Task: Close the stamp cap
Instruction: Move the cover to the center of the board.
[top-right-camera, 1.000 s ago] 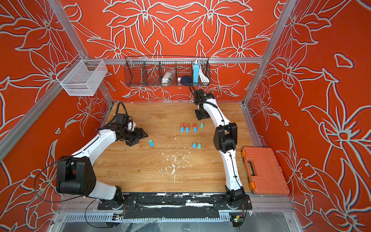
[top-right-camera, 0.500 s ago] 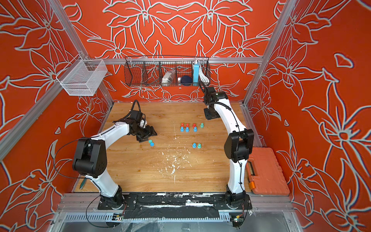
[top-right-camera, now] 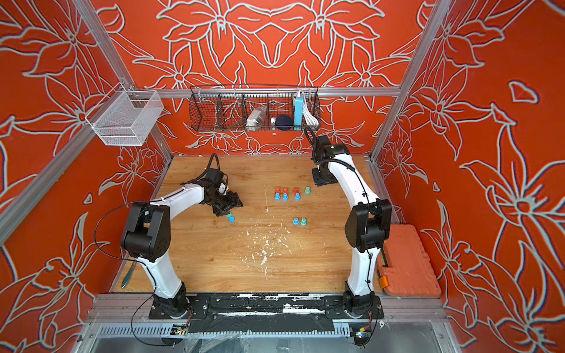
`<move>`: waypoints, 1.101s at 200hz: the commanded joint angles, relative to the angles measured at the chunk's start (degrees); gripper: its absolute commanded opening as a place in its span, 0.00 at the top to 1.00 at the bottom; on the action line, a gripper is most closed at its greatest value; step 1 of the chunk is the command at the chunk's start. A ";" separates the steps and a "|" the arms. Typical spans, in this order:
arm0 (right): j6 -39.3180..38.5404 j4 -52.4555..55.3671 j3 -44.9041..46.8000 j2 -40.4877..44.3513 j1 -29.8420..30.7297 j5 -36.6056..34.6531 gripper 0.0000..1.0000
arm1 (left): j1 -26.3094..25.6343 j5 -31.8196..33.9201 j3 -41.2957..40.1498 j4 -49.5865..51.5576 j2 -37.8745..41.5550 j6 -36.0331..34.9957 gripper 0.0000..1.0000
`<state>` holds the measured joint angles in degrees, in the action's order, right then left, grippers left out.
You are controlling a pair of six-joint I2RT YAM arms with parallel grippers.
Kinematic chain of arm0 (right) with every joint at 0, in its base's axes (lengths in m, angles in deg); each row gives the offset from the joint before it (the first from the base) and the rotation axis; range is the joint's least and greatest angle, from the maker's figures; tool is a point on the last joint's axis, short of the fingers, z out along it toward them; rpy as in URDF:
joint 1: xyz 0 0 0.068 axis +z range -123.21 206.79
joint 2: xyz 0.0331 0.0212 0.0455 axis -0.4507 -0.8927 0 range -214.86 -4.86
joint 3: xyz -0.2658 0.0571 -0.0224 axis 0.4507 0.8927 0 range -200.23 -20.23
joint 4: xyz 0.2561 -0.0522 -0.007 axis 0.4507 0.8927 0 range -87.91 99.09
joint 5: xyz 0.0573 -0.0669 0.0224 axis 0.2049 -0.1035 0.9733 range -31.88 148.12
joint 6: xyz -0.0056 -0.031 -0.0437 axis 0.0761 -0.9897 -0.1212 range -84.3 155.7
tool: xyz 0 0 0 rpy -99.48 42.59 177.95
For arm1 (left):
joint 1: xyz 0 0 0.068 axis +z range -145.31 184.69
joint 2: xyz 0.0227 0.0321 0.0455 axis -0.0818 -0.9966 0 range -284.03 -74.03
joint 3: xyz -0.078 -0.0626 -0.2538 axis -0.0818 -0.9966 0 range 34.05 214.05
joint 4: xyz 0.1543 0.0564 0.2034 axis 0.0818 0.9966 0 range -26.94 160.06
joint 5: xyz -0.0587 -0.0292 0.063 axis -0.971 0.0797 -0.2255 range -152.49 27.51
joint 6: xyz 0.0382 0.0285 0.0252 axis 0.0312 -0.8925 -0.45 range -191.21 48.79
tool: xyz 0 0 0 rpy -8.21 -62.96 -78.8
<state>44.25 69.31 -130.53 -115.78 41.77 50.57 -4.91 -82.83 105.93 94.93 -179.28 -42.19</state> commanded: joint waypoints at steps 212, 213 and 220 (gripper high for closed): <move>1.29 -1.62 8.16 9.93 -0.34 4.37 0.59 | -20.30 5.51 13.48 2.84 -15.01 2.15 0.26; 1.29 -1.68 8.34 10.01 -0.37 4.38 0.59 | -20.55 5.54 13.69 2.93 -15.08 2.21 0.26; 1.38 -2.00 9.05 10.50 -0.37 4.58 0.59 | -22.35 6.10 14.71 3.39 -15.54 2.50 0.26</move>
<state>45.24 68.18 -123.73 -108.43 41.77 54.13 -21.22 -77.78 118.28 94.34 -191.50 -41.19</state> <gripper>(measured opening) 0.406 0.745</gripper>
